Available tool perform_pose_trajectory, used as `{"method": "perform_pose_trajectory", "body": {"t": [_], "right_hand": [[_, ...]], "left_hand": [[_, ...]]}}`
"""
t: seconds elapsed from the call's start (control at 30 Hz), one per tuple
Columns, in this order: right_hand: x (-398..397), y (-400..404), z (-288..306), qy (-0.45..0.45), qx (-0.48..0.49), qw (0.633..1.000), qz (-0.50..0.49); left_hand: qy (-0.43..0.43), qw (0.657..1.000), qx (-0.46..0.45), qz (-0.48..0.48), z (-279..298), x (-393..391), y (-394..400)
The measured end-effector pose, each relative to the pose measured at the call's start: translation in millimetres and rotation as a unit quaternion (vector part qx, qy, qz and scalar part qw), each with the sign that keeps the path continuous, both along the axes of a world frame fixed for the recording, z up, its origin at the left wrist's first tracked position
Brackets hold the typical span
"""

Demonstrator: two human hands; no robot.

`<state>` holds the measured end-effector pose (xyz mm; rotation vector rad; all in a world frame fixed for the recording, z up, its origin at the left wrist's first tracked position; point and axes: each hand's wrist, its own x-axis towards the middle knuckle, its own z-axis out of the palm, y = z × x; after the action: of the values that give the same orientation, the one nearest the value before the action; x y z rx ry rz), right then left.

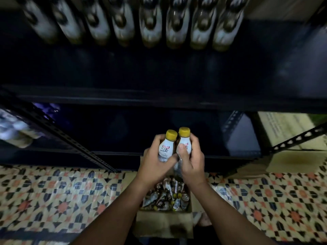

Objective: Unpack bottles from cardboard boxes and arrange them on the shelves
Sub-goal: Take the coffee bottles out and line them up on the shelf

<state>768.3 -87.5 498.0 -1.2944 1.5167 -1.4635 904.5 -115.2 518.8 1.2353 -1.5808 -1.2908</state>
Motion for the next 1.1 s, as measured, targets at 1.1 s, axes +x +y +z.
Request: {"method": "perform_pose_trajectory", "body": {"t": [1.1], "right_hand": [[-15,-152,218,0.032,-0.181,0.983,0.015]], "left_hand": [[0.085,0.976,-0.200,-0.010,197,-3,-153]]}}
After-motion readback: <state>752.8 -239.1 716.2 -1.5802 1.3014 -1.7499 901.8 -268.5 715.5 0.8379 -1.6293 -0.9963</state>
